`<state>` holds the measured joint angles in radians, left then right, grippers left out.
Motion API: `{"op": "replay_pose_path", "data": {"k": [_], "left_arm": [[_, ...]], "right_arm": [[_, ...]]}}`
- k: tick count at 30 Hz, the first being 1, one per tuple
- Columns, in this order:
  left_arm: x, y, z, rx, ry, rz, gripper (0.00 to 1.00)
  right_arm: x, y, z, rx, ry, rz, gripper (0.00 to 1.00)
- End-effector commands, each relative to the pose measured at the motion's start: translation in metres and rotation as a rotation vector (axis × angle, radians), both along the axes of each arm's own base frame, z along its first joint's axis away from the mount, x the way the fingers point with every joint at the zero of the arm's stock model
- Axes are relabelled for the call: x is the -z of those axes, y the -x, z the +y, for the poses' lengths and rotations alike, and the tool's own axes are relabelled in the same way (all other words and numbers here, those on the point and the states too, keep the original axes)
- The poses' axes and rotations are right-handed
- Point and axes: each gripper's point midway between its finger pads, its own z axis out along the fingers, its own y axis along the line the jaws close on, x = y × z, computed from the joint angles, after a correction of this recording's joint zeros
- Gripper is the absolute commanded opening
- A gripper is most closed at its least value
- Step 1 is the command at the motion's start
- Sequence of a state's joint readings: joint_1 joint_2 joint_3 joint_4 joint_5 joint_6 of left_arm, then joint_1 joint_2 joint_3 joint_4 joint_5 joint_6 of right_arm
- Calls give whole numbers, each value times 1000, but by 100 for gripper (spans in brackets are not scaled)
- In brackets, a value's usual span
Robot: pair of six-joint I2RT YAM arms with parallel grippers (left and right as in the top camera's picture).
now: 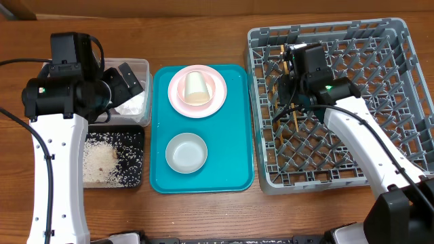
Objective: Sort waste into correct bins and load items into the dishwasher
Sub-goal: 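Carry the chopstick into the dish rack and release it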
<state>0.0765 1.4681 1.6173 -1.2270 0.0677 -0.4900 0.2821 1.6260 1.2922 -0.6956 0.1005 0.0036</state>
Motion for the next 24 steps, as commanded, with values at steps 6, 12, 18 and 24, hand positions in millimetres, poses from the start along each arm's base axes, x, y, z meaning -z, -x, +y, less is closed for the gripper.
{"op": "replay_pose_path", "data": {"k": [6,12,18,24], "left_arm": [[-10,-1,-2,23,-9,-31,100],[-10,-1,-2,23,-9,-31,100],[-10,-1,-2,22,-9,-31,100],[-10,-1,-2,23,-9,-31,100]], "right_arm": [[10,4,4,-17,-21,26,32],[1,18,61,-117,-338,97,37],[8,29,69,-137,-330,141,37],[26,31,69,-128,-318,195,37]]}}
